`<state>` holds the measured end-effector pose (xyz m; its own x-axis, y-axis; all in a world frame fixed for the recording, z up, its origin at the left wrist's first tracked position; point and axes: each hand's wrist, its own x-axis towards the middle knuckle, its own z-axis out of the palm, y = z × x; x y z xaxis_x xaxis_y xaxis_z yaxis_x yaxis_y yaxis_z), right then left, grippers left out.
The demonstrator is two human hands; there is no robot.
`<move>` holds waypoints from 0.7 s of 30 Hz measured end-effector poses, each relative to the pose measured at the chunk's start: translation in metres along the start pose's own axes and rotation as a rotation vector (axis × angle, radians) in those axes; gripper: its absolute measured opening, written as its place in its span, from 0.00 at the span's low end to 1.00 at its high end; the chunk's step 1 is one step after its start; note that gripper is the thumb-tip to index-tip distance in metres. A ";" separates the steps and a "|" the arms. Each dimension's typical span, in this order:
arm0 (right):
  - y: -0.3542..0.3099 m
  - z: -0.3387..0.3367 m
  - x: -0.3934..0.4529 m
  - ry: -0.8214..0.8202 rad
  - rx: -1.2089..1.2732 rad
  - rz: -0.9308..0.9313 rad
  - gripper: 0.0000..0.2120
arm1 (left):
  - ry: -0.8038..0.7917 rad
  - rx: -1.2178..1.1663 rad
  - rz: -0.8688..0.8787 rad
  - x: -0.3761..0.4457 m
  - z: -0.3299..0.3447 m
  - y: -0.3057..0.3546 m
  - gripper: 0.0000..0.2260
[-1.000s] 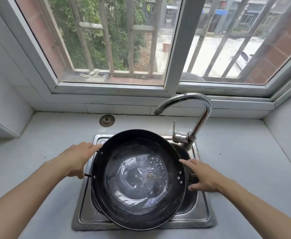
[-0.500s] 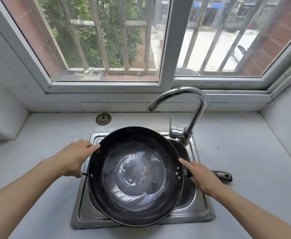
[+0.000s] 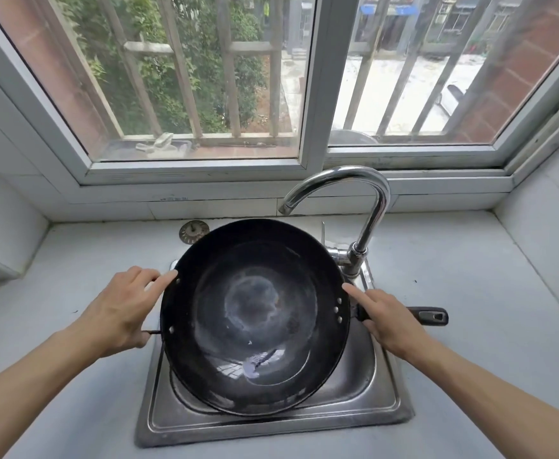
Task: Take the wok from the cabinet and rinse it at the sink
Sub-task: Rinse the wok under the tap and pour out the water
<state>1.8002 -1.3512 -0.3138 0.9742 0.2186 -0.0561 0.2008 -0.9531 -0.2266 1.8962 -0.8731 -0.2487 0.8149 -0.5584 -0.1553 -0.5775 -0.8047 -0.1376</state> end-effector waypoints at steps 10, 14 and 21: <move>-0.004 -0.012 0.032 0.254 -0.048 -0.022 0.43 | 0.333 -0.048 -0.145 0.016 0.019 0.001 0.49; -0.001 -0.006 0.043 0.281 -0.070 -0.074 0.43 | 0.433 -0.008 -0.183 0.022 0.031 -0.003 0.46; 0.003 0.009 0.045 0.352 -0.091 -0.140 0.42 | 0.554 0.028 -0.160 0.024 0.048 -0.013 0.46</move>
<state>1.8437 -1.3421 -0.3254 0.9090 0.2779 0.3105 0.3275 -0.9372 -0.1200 1.9213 -0.8667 -0.2975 0.7911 -0.4589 0.4044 -0.4403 -0.8862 -0.1444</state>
